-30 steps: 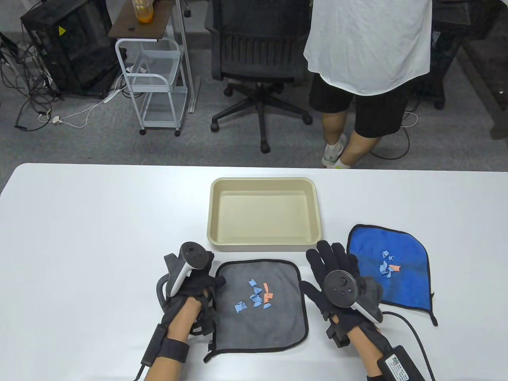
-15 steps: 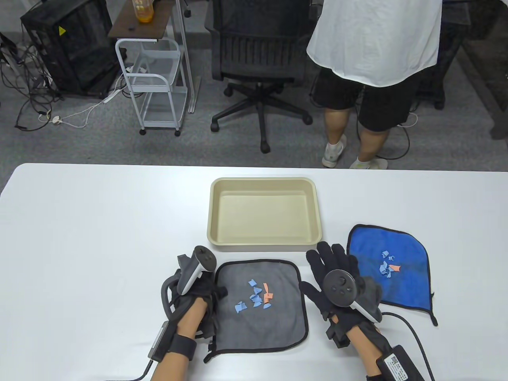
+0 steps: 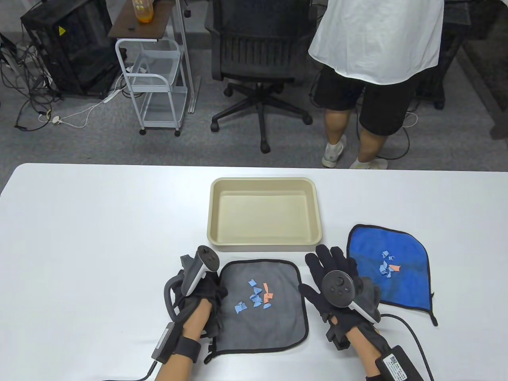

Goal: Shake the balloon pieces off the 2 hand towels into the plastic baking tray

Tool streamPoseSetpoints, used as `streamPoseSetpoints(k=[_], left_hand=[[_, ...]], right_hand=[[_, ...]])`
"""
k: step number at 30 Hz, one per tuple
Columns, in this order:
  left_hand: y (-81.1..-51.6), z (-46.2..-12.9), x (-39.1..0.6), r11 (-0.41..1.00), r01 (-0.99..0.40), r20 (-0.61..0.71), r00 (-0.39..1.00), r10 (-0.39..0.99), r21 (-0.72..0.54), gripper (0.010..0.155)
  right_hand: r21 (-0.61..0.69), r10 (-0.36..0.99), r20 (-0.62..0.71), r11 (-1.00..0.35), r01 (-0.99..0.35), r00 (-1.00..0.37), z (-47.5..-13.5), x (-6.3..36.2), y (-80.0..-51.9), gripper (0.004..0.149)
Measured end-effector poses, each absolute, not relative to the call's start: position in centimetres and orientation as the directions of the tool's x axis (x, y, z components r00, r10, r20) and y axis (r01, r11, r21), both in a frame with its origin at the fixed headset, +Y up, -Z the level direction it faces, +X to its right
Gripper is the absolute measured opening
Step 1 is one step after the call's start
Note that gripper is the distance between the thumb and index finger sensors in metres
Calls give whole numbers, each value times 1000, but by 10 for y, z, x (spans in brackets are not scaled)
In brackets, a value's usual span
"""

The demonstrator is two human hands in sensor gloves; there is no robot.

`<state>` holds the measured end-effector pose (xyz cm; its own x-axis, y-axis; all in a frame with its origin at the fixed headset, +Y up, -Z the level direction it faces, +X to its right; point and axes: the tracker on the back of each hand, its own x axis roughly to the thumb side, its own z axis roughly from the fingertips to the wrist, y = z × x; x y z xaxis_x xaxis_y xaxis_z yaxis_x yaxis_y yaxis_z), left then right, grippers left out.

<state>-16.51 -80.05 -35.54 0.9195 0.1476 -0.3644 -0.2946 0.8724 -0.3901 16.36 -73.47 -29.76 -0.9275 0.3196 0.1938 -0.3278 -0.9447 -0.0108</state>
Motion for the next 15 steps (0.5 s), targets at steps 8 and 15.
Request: streamPoseSetpoints(k=[8,15], left_hand=[[-786,-346,-167,840,-397,-285,909,304,-371,33],[-773,-344,-162,840,-397,-263,912,315,-369,34]], right_hand=[[27,344,190,-938,-346,-919,-298,162,-739,77],[60,335,180,-942,-330,-925,-299,153,-743,77]])
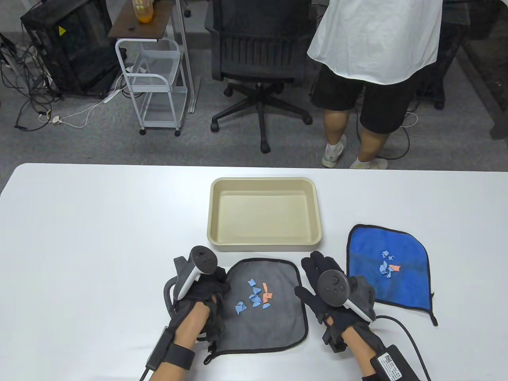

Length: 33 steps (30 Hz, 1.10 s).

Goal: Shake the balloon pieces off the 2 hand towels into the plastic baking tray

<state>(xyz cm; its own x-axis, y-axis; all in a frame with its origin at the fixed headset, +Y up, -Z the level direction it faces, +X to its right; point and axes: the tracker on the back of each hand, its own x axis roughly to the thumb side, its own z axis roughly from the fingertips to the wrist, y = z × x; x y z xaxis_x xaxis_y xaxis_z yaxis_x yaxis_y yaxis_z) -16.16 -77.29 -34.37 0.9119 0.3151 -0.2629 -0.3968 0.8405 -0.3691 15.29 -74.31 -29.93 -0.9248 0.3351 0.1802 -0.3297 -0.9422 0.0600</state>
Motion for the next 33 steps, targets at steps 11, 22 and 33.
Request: streamPoseSetpoints(k=[11,22,33], left_hand=[[-766,-349,-151,849,-344,-229,935,271,-400,34],[-766,-352,-150,819,-381,-236,922,306,-428,34],[-771,-350,-151,794,-405,-245,913,326,-453,34]], right_hand=[[86,234,-47,-968,-237,-971,-323,141,-763,74],[311,210,-222,-910,-274,-952,-349,134,-795,76],[236,224,-267,-928,-289,-937,-346,132,-800,57]])
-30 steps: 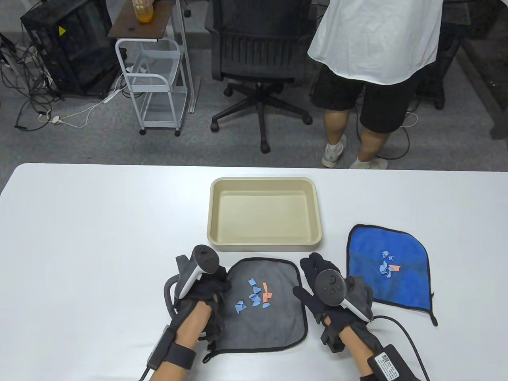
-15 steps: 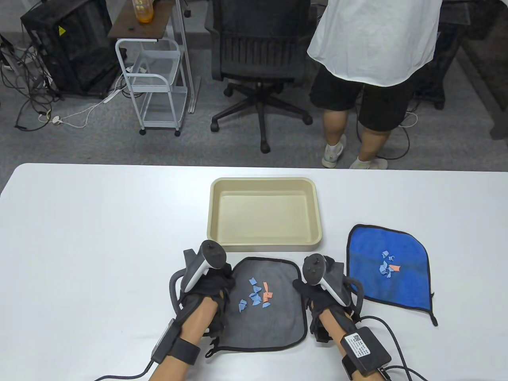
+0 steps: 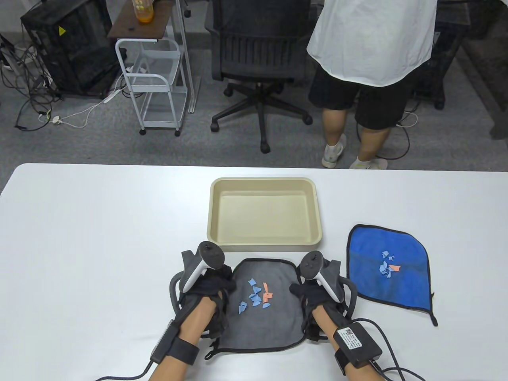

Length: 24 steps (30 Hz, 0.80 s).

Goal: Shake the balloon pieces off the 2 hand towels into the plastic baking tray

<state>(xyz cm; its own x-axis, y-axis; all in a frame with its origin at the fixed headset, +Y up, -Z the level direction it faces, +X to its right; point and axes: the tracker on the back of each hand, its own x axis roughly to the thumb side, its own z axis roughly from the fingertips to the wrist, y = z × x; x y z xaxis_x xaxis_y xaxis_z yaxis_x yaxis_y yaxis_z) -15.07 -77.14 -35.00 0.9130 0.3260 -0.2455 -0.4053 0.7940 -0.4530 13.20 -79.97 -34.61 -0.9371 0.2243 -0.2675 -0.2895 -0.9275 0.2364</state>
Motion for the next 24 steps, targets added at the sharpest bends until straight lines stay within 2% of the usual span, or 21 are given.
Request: streamPoseSetpoints(k=[4,15,20,24], left_hand=[[-773,-349,-154,781,-426,-249,904,347,-456,34],[-770,-347,-154,787,-423,-252,905,342,-449,34],[-768,-346,-153,785,-432,-249,901,355,-444,34],[-766,-345,-152,783,-438,-248,898,363,-442,34]], right_hand=[[215,213,-259,-938,-271,-942,-342,129,-799,38],[171,275,-166,-938,-302,-947,-338,124,-786,34],[152,412,-144,-889,-432,-900,-337,129,-775,34],[135,471,-122,-864,-485,-874,-336,131,-768,33]])
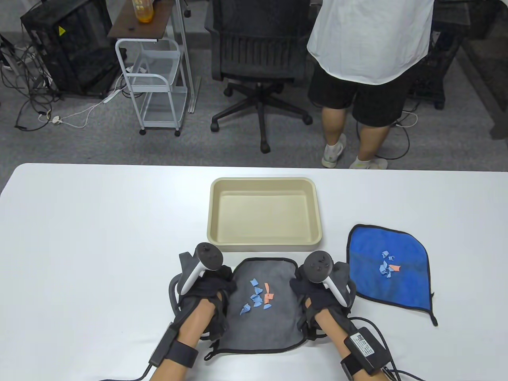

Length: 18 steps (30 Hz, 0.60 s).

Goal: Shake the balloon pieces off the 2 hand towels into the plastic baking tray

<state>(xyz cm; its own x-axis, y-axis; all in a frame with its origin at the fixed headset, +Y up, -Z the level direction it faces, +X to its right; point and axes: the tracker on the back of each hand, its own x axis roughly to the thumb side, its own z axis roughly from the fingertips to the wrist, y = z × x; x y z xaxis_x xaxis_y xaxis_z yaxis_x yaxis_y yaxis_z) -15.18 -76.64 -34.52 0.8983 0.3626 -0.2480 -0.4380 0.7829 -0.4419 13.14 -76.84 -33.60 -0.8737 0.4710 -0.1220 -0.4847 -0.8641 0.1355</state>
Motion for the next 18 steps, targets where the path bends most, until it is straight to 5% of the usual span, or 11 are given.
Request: streamPoseSetpoints(k=[11,18], left_hand=[[-738,-347,-142,707,-542,-281,841,463,-455,34],[-702,-365,-130,688,-549,-292,836,465,-475,34]], right_hand=[[178,523,-97,-828,-532,-847,-337,119,-736,33],[219,529,-123,-810,-543,-839,-362,108,-689,33]])
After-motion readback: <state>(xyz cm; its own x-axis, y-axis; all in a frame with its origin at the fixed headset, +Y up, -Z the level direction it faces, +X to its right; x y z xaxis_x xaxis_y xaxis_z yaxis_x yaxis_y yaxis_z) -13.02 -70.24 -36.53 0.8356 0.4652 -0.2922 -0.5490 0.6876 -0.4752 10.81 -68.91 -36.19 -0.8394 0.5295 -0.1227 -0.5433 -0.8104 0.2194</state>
